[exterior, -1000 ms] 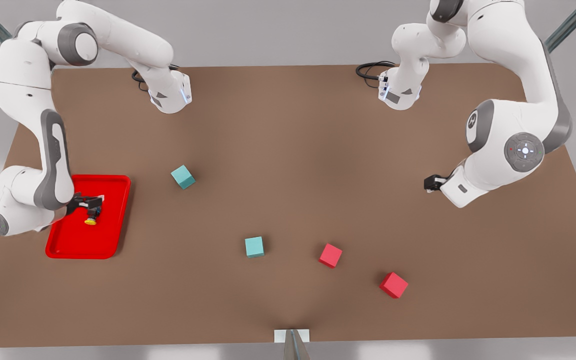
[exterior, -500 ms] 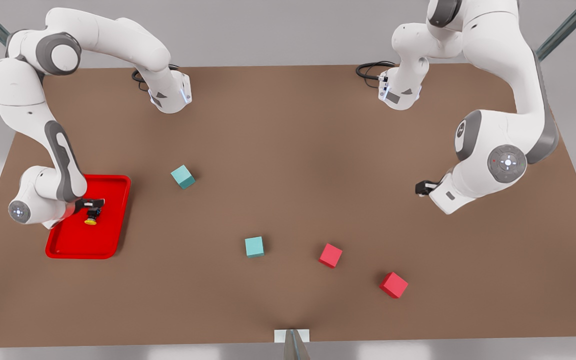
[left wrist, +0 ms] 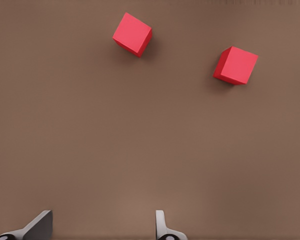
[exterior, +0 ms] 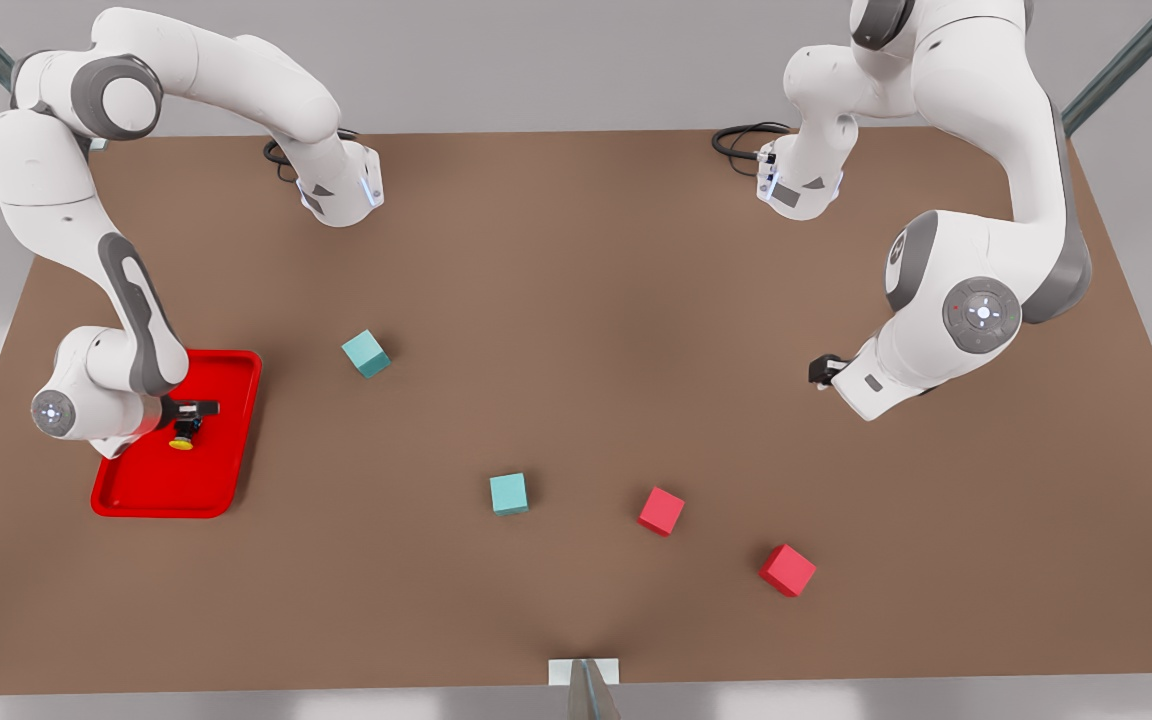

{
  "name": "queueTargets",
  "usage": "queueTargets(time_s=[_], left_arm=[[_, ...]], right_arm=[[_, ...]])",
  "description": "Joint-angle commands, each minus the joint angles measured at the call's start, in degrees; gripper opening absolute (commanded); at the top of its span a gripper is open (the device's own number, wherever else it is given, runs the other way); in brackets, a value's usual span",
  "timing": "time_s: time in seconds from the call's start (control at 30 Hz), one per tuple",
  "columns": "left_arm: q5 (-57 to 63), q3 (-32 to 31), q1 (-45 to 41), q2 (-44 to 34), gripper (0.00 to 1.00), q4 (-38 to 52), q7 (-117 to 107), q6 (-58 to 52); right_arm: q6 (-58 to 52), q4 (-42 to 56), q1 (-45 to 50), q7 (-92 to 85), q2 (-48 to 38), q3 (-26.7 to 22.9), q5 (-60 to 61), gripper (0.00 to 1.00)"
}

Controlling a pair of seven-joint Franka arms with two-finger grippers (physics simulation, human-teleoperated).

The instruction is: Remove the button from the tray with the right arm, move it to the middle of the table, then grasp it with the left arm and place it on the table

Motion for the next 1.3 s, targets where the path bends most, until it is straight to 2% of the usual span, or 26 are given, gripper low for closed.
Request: queueTargets(time_s=[0.0,0.33,0.5,0.73,0.77,0.8,0.83,0.93,1.27], left_arm=[[0.09,-0.02,0.00,-0.06,1.00,0.03,-0.98,0.22],[0.09,-0.02,0.00,0.03,1.00,0.03,-0.98,0.48],[0.09,-0.02,0.00,0.12,1.00,0.03,-0.98,0.57],[0.09,-0.02,0.00,0.12,1.00,0.03,-0.98,0.92],[0.09,-0.02,0.00,0.12,1.00,0.12,-0.98,0.92],[0.09,-0.02,0.00,0.20,1.00,0.12,-0.98,0.92],[0.09,-0.02,0.00,0.29,1.00,0.12,-0.98,1.01],[0.09,-0.02,0.00,0.21,1.00,0.12,-0.98,1.01],[0.09,-0.02,0.00,0.20,1.00,0.12,-0.98,1.01]], right_arm=[[0.99,0.01,0.02,-0.24,-0.08,0.01,0.07,1.00],[3.63,-2.63,-1.29,-0.50,-3.77,0.01,-0.71,1.00],[8.03,-4.56,-0.50,2.57,-3.42,0.27,0.07,1.00],[8.11,-4.39,-1.29,2.66,-2.45,0.36,-1.24,1.00],[7.85,-4.47,-1.38,2.66,-2.54,0.36,-1.24,0.93],[7.76,-4.56,-1.38,2.66,-2.54,0.36,-1.24,0.78],[7.76,-4.56,-1.47,2.66,-2.45,0.36,-1.24,0.73],[7.94,-4.56,-1.47,2.66,-2.45,0.27,-1.33,0.65],[7.76,-4.56,-1.38,2.66,-3.42,0.36,-1.42,0.64]])
